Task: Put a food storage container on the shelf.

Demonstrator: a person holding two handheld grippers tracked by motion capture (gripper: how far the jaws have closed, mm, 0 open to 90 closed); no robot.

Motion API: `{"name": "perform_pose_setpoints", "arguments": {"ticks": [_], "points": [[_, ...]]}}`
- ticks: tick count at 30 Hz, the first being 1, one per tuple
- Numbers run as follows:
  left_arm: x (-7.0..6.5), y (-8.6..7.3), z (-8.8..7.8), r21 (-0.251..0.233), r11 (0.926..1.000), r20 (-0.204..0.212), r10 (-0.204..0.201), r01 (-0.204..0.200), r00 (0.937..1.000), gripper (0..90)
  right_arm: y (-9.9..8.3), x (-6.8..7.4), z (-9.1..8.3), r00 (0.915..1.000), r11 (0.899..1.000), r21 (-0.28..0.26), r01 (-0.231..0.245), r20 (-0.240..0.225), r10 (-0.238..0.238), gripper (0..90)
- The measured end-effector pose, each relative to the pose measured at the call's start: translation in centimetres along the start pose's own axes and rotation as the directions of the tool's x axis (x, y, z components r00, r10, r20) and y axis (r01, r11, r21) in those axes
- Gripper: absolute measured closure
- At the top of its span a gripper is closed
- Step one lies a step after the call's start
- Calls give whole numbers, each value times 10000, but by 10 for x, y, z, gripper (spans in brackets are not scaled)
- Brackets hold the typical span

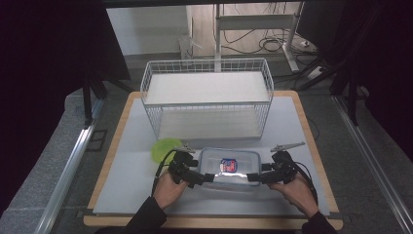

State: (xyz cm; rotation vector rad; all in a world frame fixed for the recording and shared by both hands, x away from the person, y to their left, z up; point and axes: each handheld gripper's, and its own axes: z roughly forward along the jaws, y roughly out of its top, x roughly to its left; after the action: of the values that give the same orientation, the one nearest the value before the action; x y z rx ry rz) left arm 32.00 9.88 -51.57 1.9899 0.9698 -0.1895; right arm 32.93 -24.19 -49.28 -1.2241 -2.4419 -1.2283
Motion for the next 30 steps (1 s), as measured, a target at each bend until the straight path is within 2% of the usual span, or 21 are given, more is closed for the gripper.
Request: {"name": "perform_pose_setpoints", "arguments": {"ticks": [1, 5, 10, 12, 19, 22, 24, 25, 27, 30], "points": [[0, 0, 2, -15, 10000, 178, -87, 87, 9998, 0, 0, 0, 0, 9999, 9999, 42, -117, -28, 117, 144], [-2, -1, 2, 33, 9997, 144, -224, 224, 9996, 0, 1, 0, 0, 9999, 9999, 125, -107, -6, 108, 145], [-7, -5, -3, 291, 9990, 74, -338, 335, 9994, 0, 3, 1, 3, 9999, 9998, 164, 70, -92, -69, 130], [-8, -9, -7, 397, 9988, 206, -303, 294, 9993, 0, 3, 1, 5, 9996, 9997, 175, 188, -220, -184, 133], [-1, -7, -10, 203, 9988, 360, -448, 441, 9983, 44, 2, -5, 1, 9980, 9997, 242, -84, -620, 99, 181], [-2, -7, -11, 189, 9984, 176, -528, 525, 9985, 75, 3, -7, 1, 9971, 9995, 286, -139, -739, 159, 190], [-2, -7, -14, 103, 9990, 203, -439, 437, 9988, 103, 4, -9, -1, 9963, 9993, 188, -322, -788, 336, 258], [-1, -6, -16, 49, 9990, 226, -452, 451, 9987, 131, 4, -11, -4, 9960, 9992, -126, -385, -806, 374, 312], [1, -6, -19, -47, 9975, 398, -709, 711, 9967, 223, 8, -17, -10, 9950, 9984, -282, -499, -884, 472, 375], [10, -8, -19, -165, 9882, 803, -1505, 1523, 9853, 248, 8, -18, -8, 9929, 9975, -148, -688, -978, 671, 350]]}}
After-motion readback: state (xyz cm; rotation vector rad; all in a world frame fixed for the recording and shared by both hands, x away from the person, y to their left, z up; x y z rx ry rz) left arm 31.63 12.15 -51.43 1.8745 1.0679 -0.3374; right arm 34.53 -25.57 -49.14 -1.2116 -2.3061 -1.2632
